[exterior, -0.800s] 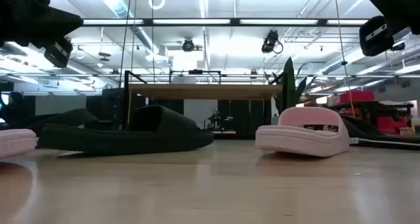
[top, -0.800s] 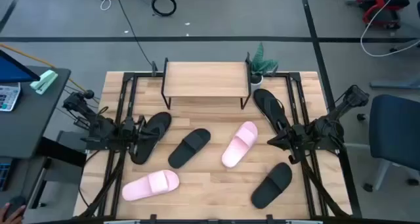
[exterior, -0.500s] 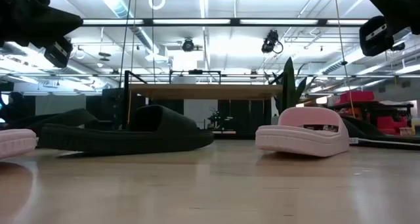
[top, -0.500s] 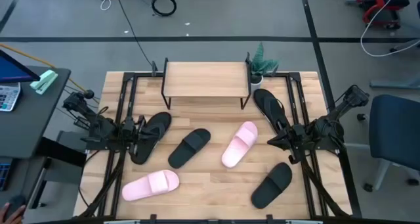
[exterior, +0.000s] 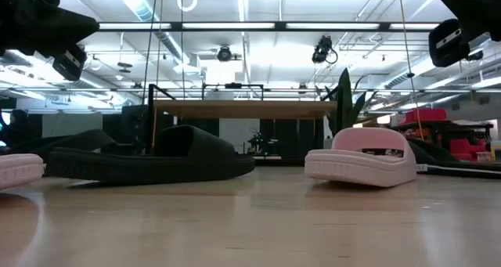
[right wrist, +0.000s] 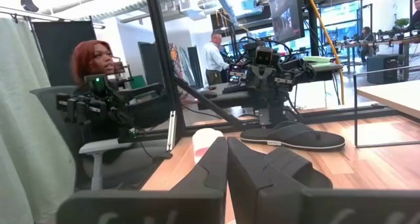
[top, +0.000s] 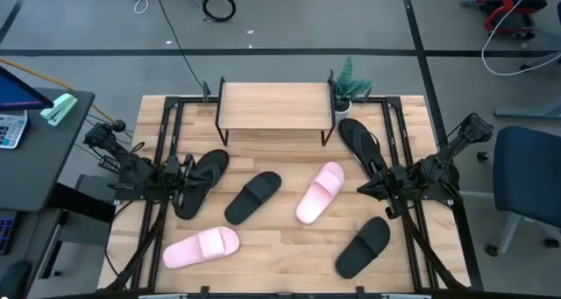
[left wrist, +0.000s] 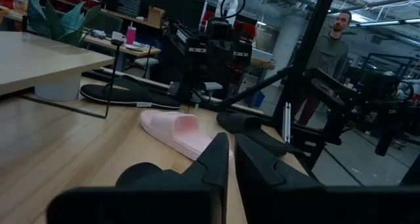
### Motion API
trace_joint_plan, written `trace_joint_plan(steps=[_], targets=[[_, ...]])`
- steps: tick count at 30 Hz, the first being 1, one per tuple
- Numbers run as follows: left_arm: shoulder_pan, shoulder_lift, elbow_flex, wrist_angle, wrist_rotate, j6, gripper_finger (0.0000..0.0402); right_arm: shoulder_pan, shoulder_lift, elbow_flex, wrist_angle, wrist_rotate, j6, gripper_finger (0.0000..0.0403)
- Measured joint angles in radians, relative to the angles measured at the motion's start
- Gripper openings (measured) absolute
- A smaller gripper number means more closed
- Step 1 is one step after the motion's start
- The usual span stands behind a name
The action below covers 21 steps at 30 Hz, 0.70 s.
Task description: Pick and place slides into the shelf
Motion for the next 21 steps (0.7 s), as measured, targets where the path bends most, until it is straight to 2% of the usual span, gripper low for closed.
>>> trace_joint_plan(steps=[14,21], targets=[[0.0,0.0,0.0,0.0,0.0,0.0,0.0036,0.0,0.0,0.0,0.0,0.0,0.0,0.0013],[0.0,0.0,0.0,0.0,0.0,0.0,0.0026,0.0,0.0,0.0,0.0,0.0,0.0,0.0013]])
